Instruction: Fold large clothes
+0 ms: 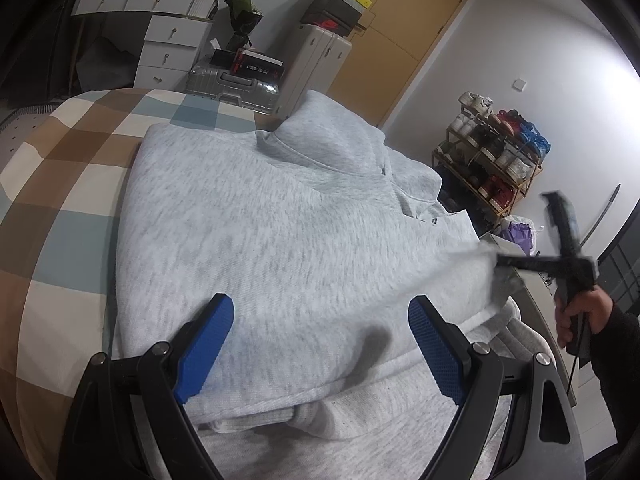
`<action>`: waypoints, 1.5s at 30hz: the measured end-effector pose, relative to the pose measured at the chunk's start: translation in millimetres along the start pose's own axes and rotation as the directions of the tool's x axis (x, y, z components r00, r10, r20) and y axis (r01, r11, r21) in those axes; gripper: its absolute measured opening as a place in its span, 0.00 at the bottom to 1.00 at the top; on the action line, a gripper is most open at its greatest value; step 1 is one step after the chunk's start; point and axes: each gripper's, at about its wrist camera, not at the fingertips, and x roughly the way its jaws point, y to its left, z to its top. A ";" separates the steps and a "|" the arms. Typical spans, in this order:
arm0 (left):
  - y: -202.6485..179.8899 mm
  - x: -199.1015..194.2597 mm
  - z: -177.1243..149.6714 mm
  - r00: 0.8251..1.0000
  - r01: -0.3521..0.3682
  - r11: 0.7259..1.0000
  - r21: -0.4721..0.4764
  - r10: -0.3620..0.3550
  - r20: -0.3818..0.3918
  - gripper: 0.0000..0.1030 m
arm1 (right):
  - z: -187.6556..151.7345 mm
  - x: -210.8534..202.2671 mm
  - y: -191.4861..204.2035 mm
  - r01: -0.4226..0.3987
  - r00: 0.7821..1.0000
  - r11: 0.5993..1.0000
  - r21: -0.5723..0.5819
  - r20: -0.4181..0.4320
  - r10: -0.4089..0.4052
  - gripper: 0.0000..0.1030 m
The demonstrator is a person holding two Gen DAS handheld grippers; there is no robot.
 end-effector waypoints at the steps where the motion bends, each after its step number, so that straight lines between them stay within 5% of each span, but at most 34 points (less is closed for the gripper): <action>1: 0.4 -0.3 -0.1 1.000 0.002 1.000 0.000 -0.002 0.001 0.83 | -5.0 15.5 3.6 0.022 0.999 1.000 -0.017 -0.047 -0.023 0.06; 5: 2.3 -1.0 -0.4 1.000 0.008 1.000 -0.010 -0.008 0.004 0.83 | -21.9 27.2 16.5 0.118 0.991 0.987 -0.106 -0.058 -0.124 0.06; 9: 3.6 -1.0 -0.5 1.000 0.004 1.000 -0.018 -0.004 0.007 0.83 | -21.9 10.3 18.1 0.115 0.981 0.982 -0.148 -0.136 -0.136 0.08; 11: 2.8 0.0 -0.5 1.000 -0.005 1.000 -0.016 0.005 0.006 0.83 | -16.8 -13.3 13.2 0.119 0.988 0.987 -0.104 -0.089 -0.128 0.13; 14: 0.3 1.3 -0.8 1.000 -0.019 1.000 -0.004 0.019 0.003 0.83 | -3.7 -62.7 12.6 0.035 0.996 0.999 0.012 0.080 -0.036 0.18; 16: 0.9 1.5 -0.6 1.000 -0.016 1.000 -0.007 0.016 0.005 0.83 | 4.2 -74.4 28.9 -0.147 0.980 0.988 0.039 0.144 0.140 0.35; 18: 1.5 1.2 -0.6 1.000 -0.012 1.000 -0.010 0.012 0.006 0.83 | 5.7 -66.1 57.5 -0.280 0.951 0.960 0.024 0.141 0.274 0.40; 20: 1.6 1.3 -0.5 1.000 -0.010 1.000 -0.007 0.010 0.002 0.83 | 1.4 -46.5 83.1 -0.304 0.947 0.953 0.005 0.112 0.301 0.40; 23: 1.0 2.1 -0.8 1.000 -0.017 1.000 -0.006 0.017 0.002 0.83 | -12.0 2.6 109.7 -0.246 0.969 0.969 -0.026 -0.019 0.246 0.42; 24: 0.0 2.4 -0.2 1.000 -0.024 1.000 -0.003 0.024 0.002 0.83 | -18.8 1.2 112.7 -0.220 0.973 0.974 -0.054 0.060 0.223 0.44; 27: -2.4 4.2 0.1 0.999 -0.042 0.999 0.005 0.042 -0.002 0.83 | -24.8 4.2 122.0 -0.202 0.976 0.972 -0.120 0.063 0.211 0.45; 29: -3.0 4.9 0.0 0.999 -0.050 0.999 0.008 0.050 -0.005 0.83 | -30.0 -2.5 111.3 -0.315 0.937 0.944 -0.093 0.127 0.325 0.48; 31: -4.9 6.0 -0.1 0.998 -0.065 0.998 0.018 0.066 -0.010 0.83 | -34.9 3.1 91.3 -0.441 0.882 0.897 -0.021 0.177 0.437 0.66; 35: -19.8 10.6 5.2 0.985 -0.135 0.985 0.109 0.145 -0.096 0.83 | -56.6 43.7 57.4 -0.660 0.740 0.742 0.118 0.270 0.616 0.67; 38: -33.8 -16.5 29.7 0.996 -0.012 0.993 0.117 0.023 -0.092 0.83 | -67.5 45.9 32.8 -0.780 0.611 0.609 0.145 0.388 0.690 0.70; 40: -44.1 -31.8 53.2 1.000 0.004 0.989 0.147 -0.001 -0.019 0.84 | -73.3 50.9 20.3 -0.827 0.551 0.540 0.160 0.423 0.719 0.72; 42: -46.1 -24.7 79.6 1.000 0.002 0.989 0.145 -0.001 -0.004 0.86 | -80.4 57.1 5.9 -0.878 0.469 0.448 0.167 0.480 0.742 0.77; 45: -29.1 17.8 100.3 0.993 0.017 0.998 0.062 -0.010 -0.116 0.86 | -83.6 66.9 -2.3 -0.897 0.436 0.402 0.183 0.514 0.738 0.80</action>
